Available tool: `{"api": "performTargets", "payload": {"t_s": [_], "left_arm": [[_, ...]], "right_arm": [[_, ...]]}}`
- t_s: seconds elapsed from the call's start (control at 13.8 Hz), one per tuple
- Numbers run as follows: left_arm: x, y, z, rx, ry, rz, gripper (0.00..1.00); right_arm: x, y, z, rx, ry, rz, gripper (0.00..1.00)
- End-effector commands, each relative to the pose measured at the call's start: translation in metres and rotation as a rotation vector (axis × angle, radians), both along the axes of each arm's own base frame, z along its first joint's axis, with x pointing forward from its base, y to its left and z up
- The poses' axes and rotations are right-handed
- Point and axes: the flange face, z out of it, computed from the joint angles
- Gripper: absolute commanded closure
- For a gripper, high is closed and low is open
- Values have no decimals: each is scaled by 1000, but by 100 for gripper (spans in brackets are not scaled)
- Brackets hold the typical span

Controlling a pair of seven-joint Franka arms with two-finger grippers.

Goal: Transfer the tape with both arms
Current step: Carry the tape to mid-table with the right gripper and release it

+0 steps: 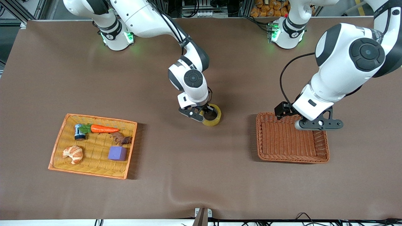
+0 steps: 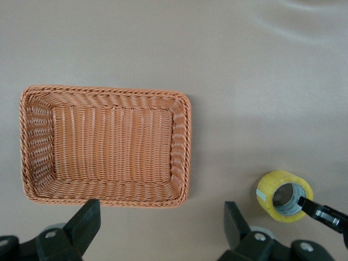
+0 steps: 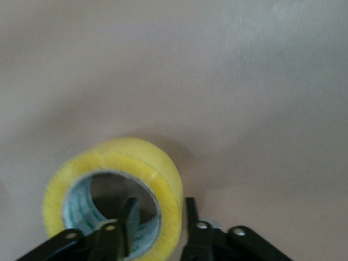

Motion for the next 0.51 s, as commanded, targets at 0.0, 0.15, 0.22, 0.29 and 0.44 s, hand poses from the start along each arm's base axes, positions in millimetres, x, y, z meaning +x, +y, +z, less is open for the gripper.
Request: {"api": "performTargets", "payload": {"t_s": [0.0, 0.15, 0.22, 0.29, 0.44], "left_arm": [[1, -5, 1, -9, -6, 16, 0], [0, -7, -2, -7, 0, 13, 0], [-1, -15, -6, -6, 4, 1, 0], [-1, -17, -9, -4, 10, 0, 0], [-5, -29, -13, -4, 15, -16, 0]], "right_arm": [[33, -31, 44, 9, -42, -51, 0], [61, -80, 83, -12, -11, -33, 0], [73, -111, 97, -28, 24, 34, 0], [82, -138, 109, -39, 51, 90, 0], [96, -184, 133, -41, 77, 117, 0]]}}
